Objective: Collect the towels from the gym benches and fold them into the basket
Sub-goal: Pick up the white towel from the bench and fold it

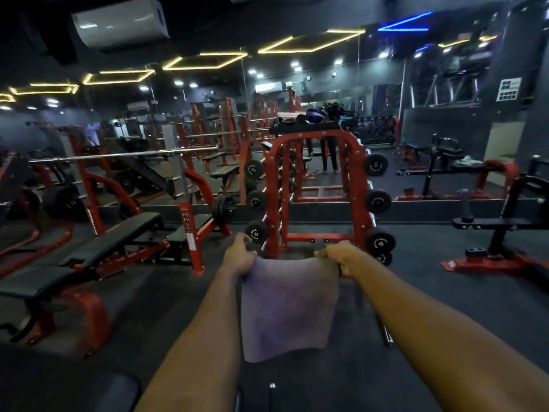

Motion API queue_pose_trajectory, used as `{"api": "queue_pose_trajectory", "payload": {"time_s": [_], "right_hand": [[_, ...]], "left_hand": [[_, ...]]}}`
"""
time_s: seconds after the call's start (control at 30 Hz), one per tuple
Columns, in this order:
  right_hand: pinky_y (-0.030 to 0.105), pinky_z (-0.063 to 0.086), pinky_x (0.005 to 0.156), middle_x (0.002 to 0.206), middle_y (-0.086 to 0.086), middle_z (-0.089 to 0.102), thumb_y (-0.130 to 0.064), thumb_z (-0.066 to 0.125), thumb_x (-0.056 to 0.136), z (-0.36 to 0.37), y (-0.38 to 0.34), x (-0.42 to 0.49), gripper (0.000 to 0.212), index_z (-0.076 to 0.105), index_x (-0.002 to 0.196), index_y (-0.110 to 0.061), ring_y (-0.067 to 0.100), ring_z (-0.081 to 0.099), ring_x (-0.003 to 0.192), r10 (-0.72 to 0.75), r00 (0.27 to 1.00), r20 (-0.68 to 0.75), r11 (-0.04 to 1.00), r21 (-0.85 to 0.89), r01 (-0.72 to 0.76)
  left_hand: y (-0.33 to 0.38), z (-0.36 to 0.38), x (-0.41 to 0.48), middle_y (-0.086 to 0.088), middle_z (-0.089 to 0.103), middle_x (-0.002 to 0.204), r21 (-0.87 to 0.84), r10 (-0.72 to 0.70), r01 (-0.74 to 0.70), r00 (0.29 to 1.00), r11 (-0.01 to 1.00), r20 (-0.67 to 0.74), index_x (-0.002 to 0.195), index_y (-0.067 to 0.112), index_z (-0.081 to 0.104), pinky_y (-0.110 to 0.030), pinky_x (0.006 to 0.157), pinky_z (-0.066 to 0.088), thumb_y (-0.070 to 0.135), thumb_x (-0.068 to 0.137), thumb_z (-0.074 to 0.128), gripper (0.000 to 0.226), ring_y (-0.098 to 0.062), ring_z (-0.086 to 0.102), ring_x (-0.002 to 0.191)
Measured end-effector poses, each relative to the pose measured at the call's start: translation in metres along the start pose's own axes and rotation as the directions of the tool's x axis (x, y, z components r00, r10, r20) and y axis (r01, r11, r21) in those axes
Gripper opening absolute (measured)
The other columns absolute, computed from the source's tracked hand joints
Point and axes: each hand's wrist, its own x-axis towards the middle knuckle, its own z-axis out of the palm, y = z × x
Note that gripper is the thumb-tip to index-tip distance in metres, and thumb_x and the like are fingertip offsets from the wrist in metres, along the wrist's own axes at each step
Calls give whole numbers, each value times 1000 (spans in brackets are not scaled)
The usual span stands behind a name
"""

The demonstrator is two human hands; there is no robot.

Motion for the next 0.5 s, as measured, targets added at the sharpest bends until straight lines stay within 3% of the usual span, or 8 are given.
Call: {"api": "queue_pose_trajectory", "payload": {"time_s": [0.1,0.17,0.2,0.27,0.37,0.43,0.5], "right_hand": [[47,54,91,119,9,55,-5,78,70,-17,0,-10,60,52,121,-24,31,56,111,-26,983,183,980,-190,61],[44,54,93,118,7,59,-1,75,71,-28,2,-12,52,64,116,-25,28,58,110,-39,965,259,935,-332,127],[41,56,90,114,7,62,-1,74,71,-32,5,-10,48,68,113,-24,26,60,106,-56,971,232,913,-381,144],[38,57,85,105,8,66,-1,76,69,-42,12,-7,38,73,101,-22,27,63,100,-101,989,111,890,-434,140],[35,59,74,85,7,70,-1,72,68,-64,37,-2,21,74,81,-18,28,67,83,-170,973,-156,893,-443,85],[29,56,70,79,6,70,-8,65,72,-80,54,-7,12,73,75,-17,23,65,73,-185,918,-352,909,-417,23],[26,55,79,82,6,73,-11,67,71,-104,74,-17,7,73,71,-15,22,68,79,-158,842,-516,941,-337,-30]], "left_hand": [[3,-1,9,-7,71,107,95,23,-27,999,995,35,93,17,75,-30,94,48,7,86,54,24,-24,62,104],[2,-3,15,-5,73,103,96,42,-48,997,994,64,87,19,77,-31,95,49,9,84,59,21,-21,64,102],[3,-3,18,-3,73,101,85,66,-74,994,994,90,86,21,76,-33,96,49,10,83,63,17,-20,65,101],[10,1,23,-2,71,101,40,131,-142,972,989,195,93,21,74,-33,91,51,13,81,70,15,-18,64,99],[27,28,24,-2,66,100,66,208,-252,897,965,391,110,12,69,-23,78,49,10,76,78,36,-14,60,93],[39,54,23,-2,69,104,92,249,-320,862,943,442,110,15,70,-25,82,51,8,66,84,46,-12,61,95],[55,91,18,-3,72,102,122,296,-385,846,915,444,104,15,73,-22,78,49,3,60,84,46,-13,63,93]]}}
